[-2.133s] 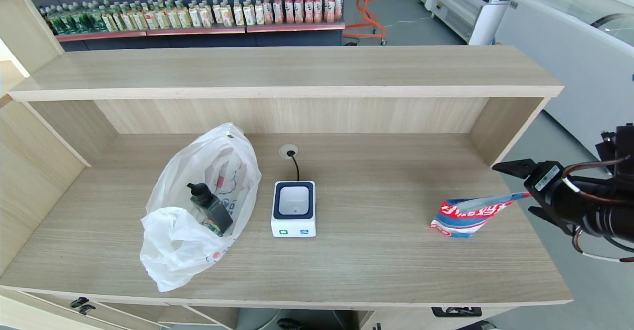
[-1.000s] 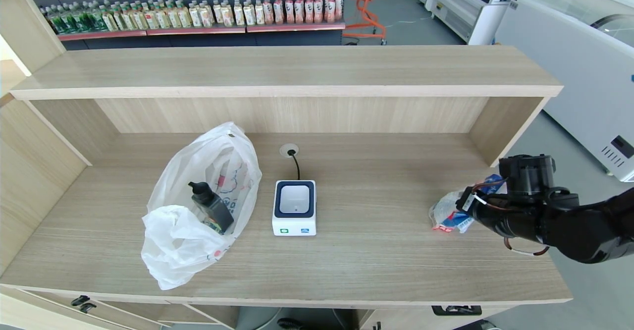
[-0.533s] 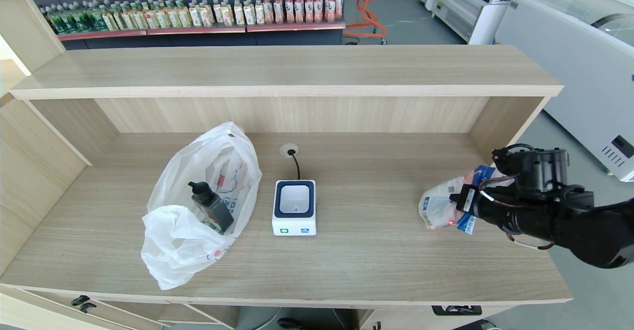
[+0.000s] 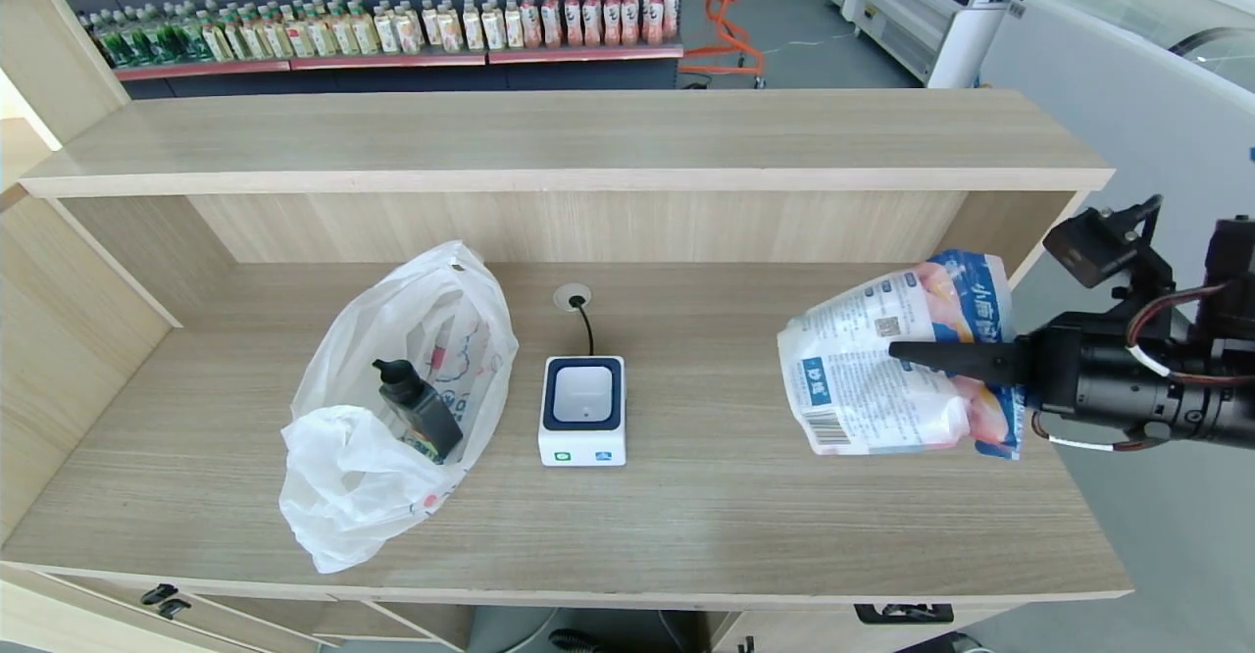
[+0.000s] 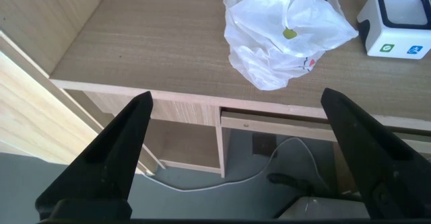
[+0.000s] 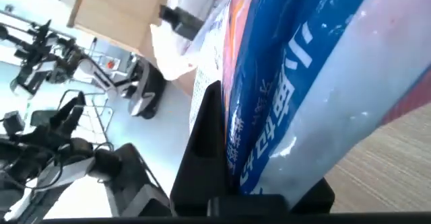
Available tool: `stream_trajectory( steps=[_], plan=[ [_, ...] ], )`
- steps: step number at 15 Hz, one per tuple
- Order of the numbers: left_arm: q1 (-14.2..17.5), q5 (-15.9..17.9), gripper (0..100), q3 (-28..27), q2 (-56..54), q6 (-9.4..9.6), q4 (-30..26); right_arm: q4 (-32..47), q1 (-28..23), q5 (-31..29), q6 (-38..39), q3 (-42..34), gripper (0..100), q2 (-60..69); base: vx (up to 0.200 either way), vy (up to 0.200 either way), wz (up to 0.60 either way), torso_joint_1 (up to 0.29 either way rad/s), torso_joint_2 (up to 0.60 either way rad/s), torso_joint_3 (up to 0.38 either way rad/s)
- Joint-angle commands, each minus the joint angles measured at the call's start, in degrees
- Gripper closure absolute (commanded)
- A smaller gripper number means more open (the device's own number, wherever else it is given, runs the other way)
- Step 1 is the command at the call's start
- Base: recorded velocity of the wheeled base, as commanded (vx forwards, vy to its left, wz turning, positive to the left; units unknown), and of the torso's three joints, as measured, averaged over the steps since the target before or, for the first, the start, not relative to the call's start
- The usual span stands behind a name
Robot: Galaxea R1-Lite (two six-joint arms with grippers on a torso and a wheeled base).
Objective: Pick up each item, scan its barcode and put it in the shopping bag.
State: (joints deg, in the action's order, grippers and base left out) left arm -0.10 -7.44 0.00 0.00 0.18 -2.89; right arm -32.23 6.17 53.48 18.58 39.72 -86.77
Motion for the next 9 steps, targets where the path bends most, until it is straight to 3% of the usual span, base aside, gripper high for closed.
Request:
stream_trajectory(
  steps=[1,6,9],
  plan=[
    [0.0,0.0,0,0.0,0.0,-0.01,0.0,0.9,1.7,5.6,0.1,-0.2,100,3.3,0.0,0.0,0.0,0.0,0.0,0.0],
    [0.0,0.0,0,0.0,0.0,-0.01,0.0,5.2,7.9,13.5,1.9,-1.1,100,7.3,0.0,0.0,0.0,0.0,0.0,0.0],
    [0.0,0.0,0,0.0,0.0,-0.01,0.0,5.3,11.0,13.8,2.0,-0.6,100,7.5,0.0,0.0,0.0,0.0,0.0,0.0]
  ],
)
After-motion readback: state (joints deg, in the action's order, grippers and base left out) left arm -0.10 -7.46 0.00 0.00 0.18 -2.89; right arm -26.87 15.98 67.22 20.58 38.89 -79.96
